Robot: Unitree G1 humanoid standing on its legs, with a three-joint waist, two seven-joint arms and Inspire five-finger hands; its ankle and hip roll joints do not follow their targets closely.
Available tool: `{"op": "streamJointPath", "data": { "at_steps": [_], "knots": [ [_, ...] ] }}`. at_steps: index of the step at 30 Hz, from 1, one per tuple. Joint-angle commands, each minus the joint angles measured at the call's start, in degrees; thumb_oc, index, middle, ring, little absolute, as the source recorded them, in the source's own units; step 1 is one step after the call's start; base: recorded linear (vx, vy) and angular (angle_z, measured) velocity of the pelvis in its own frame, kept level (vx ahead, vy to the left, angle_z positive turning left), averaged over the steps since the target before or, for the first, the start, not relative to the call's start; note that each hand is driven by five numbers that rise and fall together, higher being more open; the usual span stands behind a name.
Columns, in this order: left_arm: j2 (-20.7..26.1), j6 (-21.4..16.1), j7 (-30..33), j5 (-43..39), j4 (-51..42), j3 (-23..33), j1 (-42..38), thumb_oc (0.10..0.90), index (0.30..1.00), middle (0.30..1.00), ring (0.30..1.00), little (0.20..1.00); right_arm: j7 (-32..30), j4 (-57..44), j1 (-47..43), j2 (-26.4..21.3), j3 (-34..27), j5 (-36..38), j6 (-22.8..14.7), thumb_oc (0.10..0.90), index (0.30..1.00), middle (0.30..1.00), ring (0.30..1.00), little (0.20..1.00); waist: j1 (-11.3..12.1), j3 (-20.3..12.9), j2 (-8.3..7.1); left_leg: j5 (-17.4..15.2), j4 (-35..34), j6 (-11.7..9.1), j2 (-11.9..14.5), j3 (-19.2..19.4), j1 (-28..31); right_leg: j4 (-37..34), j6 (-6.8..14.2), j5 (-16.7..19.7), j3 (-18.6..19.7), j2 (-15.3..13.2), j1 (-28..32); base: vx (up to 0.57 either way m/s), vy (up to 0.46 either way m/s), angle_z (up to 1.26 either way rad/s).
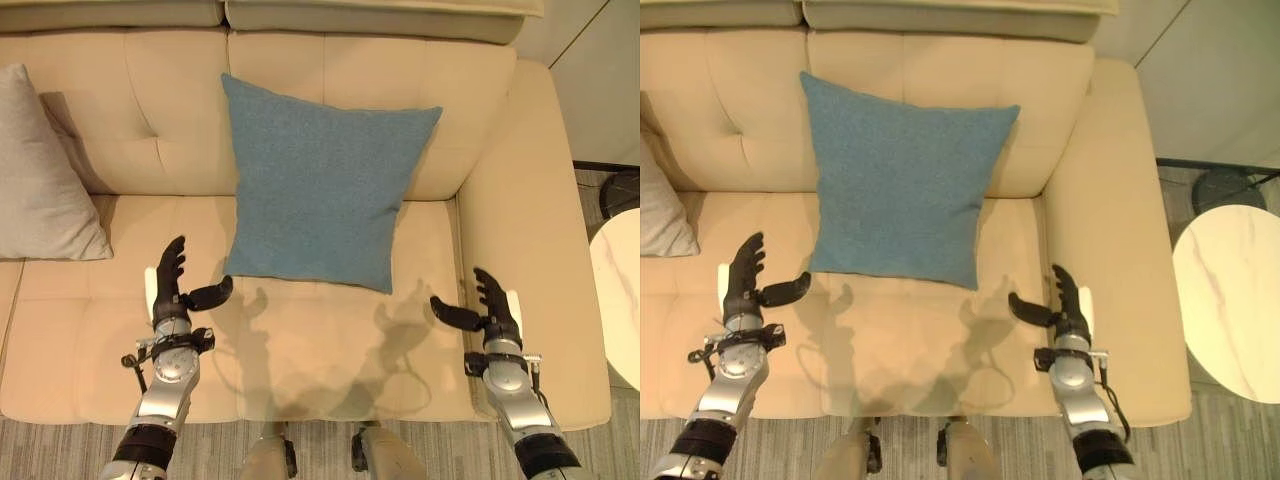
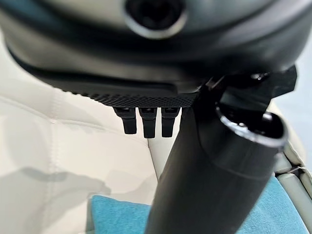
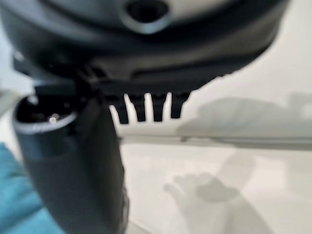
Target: Pick up all the scattered cushions and arrange them neatly on the sofa.
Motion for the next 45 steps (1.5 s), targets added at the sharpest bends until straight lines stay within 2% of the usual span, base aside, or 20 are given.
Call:
{"op": "streamJointPath", "data": {
  "at_steps": [1,2,3,10,20,25,29,34,35,45],
  "knots": [
    [0.8,-2.9,-1.8,2.4,1.8,1.5,2.8,0.8,0.9,0.9,0.9,0.9,1.4,-0.4,3.2,-1.7,-1.0,-1.7,-3.8,0.8,0.9,0.9,0.9,0.9,0.6,-11.1,-1.83,-4.2,0.2,-1.1,-1.4,1.7,3.2,0.4,5.4,-4.2,-1.6,-1.8,3.3,0.04,-0.006,-0.07],
    [0.8,-2.8,-1.9,2.4,1.7,1.5,3.0,0.8,0.9,0.9,0.9,0.9,1.5,-0.5,3.3,-1.7,-0.9,-1.7,-3.8,0.8,0.9,0.9,0.9,0.9,0.6,-11.1,-1.82,-4.2,0.2,-1.1,-1.4,1.7,3.4,0.4,5.4,-4.3,-1.6,-1.8,3.5,0.05,-0.022,-0.09],
    [-1.2,-1.7,-3.3,2.5,4.2,2.3,7.2,0.8,0.9,0.9,0.9,0.9,2.5,-0.1,6.2,0.0,-1.6,-1.6,-3.5,0.8,0.9,0.9,0.9,0.9,0.6,-11.5,-1.77,-4.7,0.2,-0.9,-1.3,2.0,5.6,0.4,5.3,-4.6,-1.7,-1.8,5.7,0.04,-0.015,-0.07],
    [-3.2,0.2,-5.6,5.1,9.4,0.4,11.8,0.8,0.9,0.9,0.9,0.9,3.8,2.1,7.5,1.4,0.0,-2.3,-2.9,0.8,0.9,0.9,0.9,0.9,1.0,-12.2,-1.73,-5.7,0.2,-0.4,-1.5,2.6,9.5,0.4,5.3,-5.3,-1.6,-1.7,9.5,0.02,-0.006,-0.03],
    [-4.0,1.1,-6.1,7.2,15.8,-2.4,12.3,0.8,0.9,0.9,0.9,0.9,3.5,5.4,6.5,2.2,2.2,-2.0,-3.0,0.8,0.9,0.9,0.9,0.9,1.4,-12.1,-2.38,-6.6,0.2,-0.4,-1.2,2.6,12.5,0.4,5.1,-6.3,-2.0,-1.6,12.7,0.02,-0.007,0.0],
    [-3.3,0.2,-6.7,5.1,16.9,-4.0,10.8,0.8,0.9,0.9,0.9,0.9,0.5,7.5,2.3,3.2,1.8,2.4,-3.6,0.8,0.9,0.9,0.9,0.9,1.3,-10.6,-1.68,-6.0,0.2,-0.5,-1.2,2.0,9.8,0.4,5.2,-5.8,-2.6,-1.7,9.9,-0.06,-0.019,0.07],
    [-3.1,-1.6,-7.5,1.0,18.5,-5.5,8.6,0.8,0.9,0.9,0.9,0.9,-2.3,11.4,-5.6,2.9,2.7,5.3,-3.9,0.8,0.9,0.9,0.9,0.9,2.4,-9.3,-0.25,-4.7,0.2,-0.6,-1.3,1.3,4.5,0.4,5.2,-4.5,-3.3,-2.0,4.6,-0.08,0.001,0.09],
    [-3.2,-2.4,-8.2,-0.3,20.4,-6.7,8.2,0.8,0.9,0.9,0.9,0.9,-4.3,12.6,-11.4,1.8,2.5,6.5,-4.6,0.8,0.9,0.9,0.9,0.9,3.6,-8.9,0.51,-4.0,0.2,-0.8,-1.4,1.0,1.5,0.4,5.1,-4.0,-3.7,-2.1,1.7,0.01,0.008,0.13],
    [-3.2,-3.0,-8.5,-0.7,21.5,-7.4,8.7,0.8,0.9,0.9,0.9,0.9,-5.5,13.2,-15.2,0.2,2.8,6.8,-5.1,0.8,0.9,0.9,0.9,0.9,4.6,-8.5,0.82,-3.5,0.2,-1.0,-1.5,0.7,-0.2,0.4,5.0,-3.9,-3.9,-2.3,0.2,0.04,0.014,0.1],
    [-3.1,-3.9,-8.9,-2.4,22.9,-8.3,9.1,0.8,0.9,0.9,0.9,0.9,-7.0,14.1,-22.9,-4.3,3.8,7.4,-6.2,0.8,0.9,0.9,0.9,0.9,7.4,-7.1,1.38,-2.7,0.2,-1.0,-2.3,-1.4,-3.8,0.4,4.9,-4.0,-4.4,-2.7,-2.4,0.04,0.014,0.09]
  ]
}}
